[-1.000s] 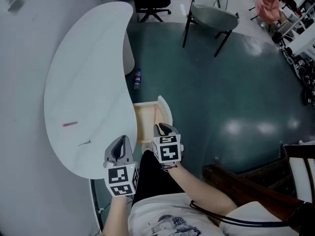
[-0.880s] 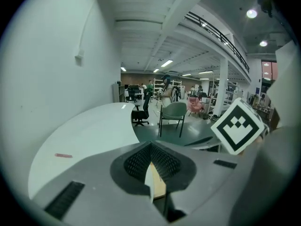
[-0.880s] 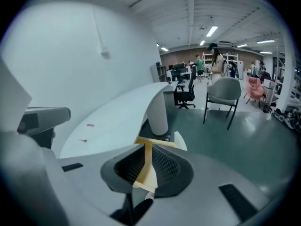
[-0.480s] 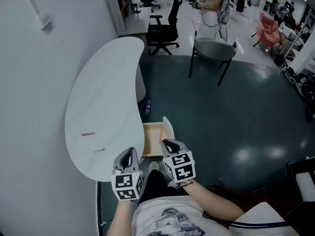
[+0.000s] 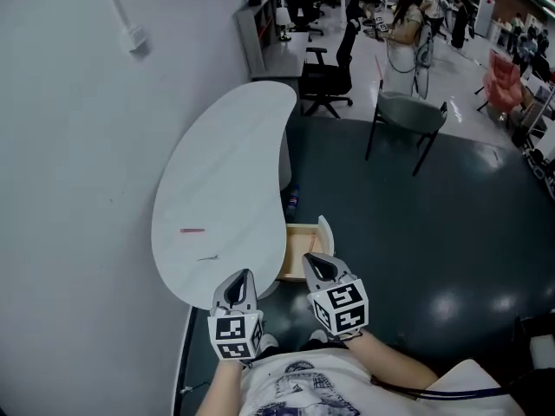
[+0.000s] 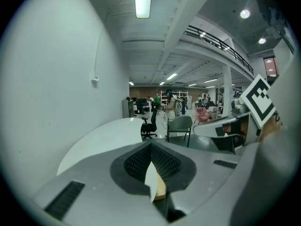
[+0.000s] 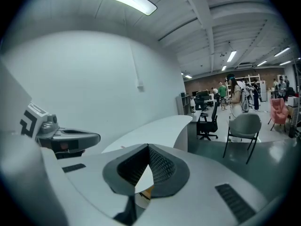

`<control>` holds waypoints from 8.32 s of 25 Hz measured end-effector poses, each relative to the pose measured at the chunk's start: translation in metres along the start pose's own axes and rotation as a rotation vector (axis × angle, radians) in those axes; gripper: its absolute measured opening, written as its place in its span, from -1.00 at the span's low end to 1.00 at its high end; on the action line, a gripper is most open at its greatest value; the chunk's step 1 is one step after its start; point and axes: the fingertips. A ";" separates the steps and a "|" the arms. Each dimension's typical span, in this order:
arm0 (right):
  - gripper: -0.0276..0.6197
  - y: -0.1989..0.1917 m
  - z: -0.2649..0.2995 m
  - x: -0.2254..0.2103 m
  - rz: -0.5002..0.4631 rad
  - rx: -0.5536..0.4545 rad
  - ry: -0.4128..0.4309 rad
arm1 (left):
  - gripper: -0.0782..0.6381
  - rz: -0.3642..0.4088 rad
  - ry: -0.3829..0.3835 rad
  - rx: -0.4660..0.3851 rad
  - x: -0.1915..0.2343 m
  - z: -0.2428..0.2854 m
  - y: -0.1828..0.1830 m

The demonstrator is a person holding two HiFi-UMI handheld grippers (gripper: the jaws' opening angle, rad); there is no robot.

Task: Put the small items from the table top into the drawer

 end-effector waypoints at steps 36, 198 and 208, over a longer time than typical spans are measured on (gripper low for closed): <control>-0.85 0.005 0.025 0.268 -0.110 -0.058 0.073 | -0.69 -0.040 0.012 -0.146 0.179 -0.172 0.014; -0.73 -0.087 0.052 0.240 -0.253 0.165 0.013 | -0.69 -0.088 0.000 0.050 0.191 -0.148 -0.094; -0.73 -0.090 -0.004 0.174 -0.206 0.156 -0.088 | -0.69 -0.052 -0.099 0.078 0.115 -0.122 -0.097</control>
Point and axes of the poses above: the fingertips, and each gripper's own axes: z forward along the fingers, x to its left, y out of its top, and after that the axes turned 11 degrees about -x, right-handed
